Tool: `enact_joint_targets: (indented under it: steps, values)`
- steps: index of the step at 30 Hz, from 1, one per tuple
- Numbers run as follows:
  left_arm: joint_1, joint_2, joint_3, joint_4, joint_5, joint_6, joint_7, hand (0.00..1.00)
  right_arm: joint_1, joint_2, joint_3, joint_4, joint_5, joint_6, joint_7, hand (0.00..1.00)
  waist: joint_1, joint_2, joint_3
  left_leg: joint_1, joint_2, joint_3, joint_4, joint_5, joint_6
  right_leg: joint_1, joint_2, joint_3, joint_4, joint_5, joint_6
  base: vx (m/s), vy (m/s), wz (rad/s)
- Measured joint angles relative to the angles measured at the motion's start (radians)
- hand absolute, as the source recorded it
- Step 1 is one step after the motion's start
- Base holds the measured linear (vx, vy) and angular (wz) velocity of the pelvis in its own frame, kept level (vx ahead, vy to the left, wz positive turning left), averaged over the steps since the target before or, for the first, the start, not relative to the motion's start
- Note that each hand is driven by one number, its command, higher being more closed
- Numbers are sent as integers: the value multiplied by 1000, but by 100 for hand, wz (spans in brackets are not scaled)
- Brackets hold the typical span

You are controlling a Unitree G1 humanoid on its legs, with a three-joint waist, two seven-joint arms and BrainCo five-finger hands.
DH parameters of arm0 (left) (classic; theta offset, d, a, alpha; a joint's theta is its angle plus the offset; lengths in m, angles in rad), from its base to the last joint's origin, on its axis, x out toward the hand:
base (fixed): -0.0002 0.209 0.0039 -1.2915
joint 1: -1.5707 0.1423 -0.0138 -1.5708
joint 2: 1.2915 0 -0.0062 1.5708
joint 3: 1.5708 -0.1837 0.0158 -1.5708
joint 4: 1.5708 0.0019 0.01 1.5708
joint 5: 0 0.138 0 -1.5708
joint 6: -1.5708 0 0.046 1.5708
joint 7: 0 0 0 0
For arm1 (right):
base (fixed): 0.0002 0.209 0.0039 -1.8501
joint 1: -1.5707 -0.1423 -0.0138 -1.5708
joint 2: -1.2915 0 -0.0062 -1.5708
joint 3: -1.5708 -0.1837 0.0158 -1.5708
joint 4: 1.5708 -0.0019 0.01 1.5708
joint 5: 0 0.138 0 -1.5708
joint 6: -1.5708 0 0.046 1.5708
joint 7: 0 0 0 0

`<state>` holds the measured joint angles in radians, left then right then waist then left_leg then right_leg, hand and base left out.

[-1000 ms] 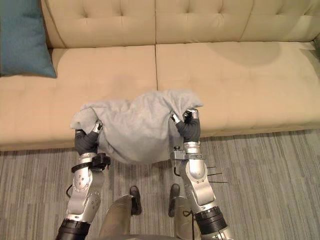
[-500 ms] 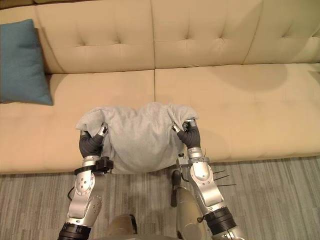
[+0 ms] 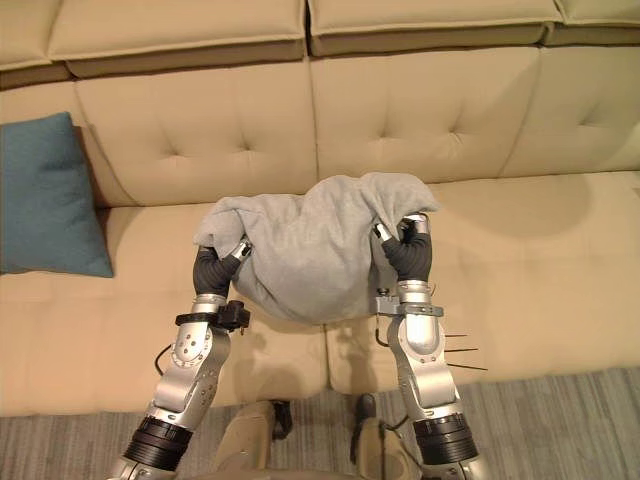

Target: Pick up cushions and gather them together orderly.

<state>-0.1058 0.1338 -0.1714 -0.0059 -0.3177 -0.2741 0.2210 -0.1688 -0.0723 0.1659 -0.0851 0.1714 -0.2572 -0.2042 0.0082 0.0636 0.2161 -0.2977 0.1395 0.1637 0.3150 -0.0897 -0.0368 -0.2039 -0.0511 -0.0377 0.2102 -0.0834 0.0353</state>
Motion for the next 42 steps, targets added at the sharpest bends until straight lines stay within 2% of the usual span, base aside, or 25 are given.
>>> enact_joint_targets:
  steps: [1,6,8,12,15,18,21,24,28,30,31,33,39,42]
  values:
    - [-13,0,27,-4,5,-4,6,100,-46,5,11,30,-11,0,-8,100,11,0,0,-2,-1,6,-7,-1,0,5,-1,13,-12,-2,4,54,-25,-13]
    - [-140,21,70,13,10,-7,72,100,-213,3,24,119,-17,12,-74,100,11,0,0,-7,17,12,-65,9,-14,-18,28,19,-47,38,-2,6,-54,-15]
    - [-265,69,71,68,18,-7,116,100,-332,2,12,151,-25,11,-109,100,12,0,0,-31,18,15,-88,36,-15,-52,31,30,-55,62,-5,-39,-6,-11]
    - [-487,110,68,206,32,-7,177,100,-521,-5,-34,252,-26,9,-165,100,12,-4,3,-75,18,9,-109,73,-9,-100,31,27,-59,87,-5,-78,-4,4]
    - [-687,150,65,339,67,-6,235,100,-680,-20,-75,375,-27,5,-202,100,18,-19,43,-99,17,-4,-110,98,-11,-118,31,17,-57,90,-8,-129,-30,12]
    - [-889,221,64,440,75,-6,266,100,-863,-63,-96,481,-26,6,-237,100,30,-20,105,-149,13,-15,-152,156,-11,-182,33,11,-56,108,-16,-157,-41,6]
    - [-947,247,64,480,73,-8,265,100,-927,-84,-101,552,-25,12,-248,100,33,-22,141,-166,3,-26,-203,203,-17,-217,36,3,-55,118,-24,-149,-40,8]
    - [-993,251,56,576,36,-7,250,100,-967,-90,-108,626,-25,36,-249,100,32,-22,143,-189,0,-30,-235,229,-17,-254,36,-2,-54,123,-26,-94,-25,6]
    - [-1003,238,46,700,-29,-3,192,100,-989,-90,-115,696,-25,72,-252,100,27,-23,159,-224,-8,-31,-278,266,-12,-312,33,-1,-43,130,-23,-53,2,1]
    - [-1014,229,47,723,-44,-4,190,100,-1016,-90,-119,712,-27,81,-255,100,22,-25,198,-225,-9,-34,-281,273,-12,-318,32,-2,-34,130,-23,-38,0,3]
    - [-1027,228,51,723,-48,-9,190,0,-1039,-90,-121,711,-37,82,-263,0,18,-29,208,-241,-10,-36,-283,280,-13,-337,32,-2,-30,131,-22,-52,-7,2]
    - [-1075,228,65,729,-80,-16,188,0,-1086,-92,-129,712,-65,91,-282,0,10,-29,213,-255,-13,-39,-322,310,-14,-366,32,-5,-31,138,-19,-49,-12,4]
    - [-1131,241,98,781,-103,-19,174,0,-1119,-114,-139,739,-75,92,-303,0,11,-30,215,-257,-17,-40,-373,334,-14,-391,32,-3,-34,141,-16,0,0,0]
    - [-1183,303,99,819,-102,-12,171,0,-1167,-145,-138,754,-73,92,-298,0,11,-30,216,-267,-17,-39,-396,350,-17,-412,33,-3,-37,144,-16,21,-13,-1]
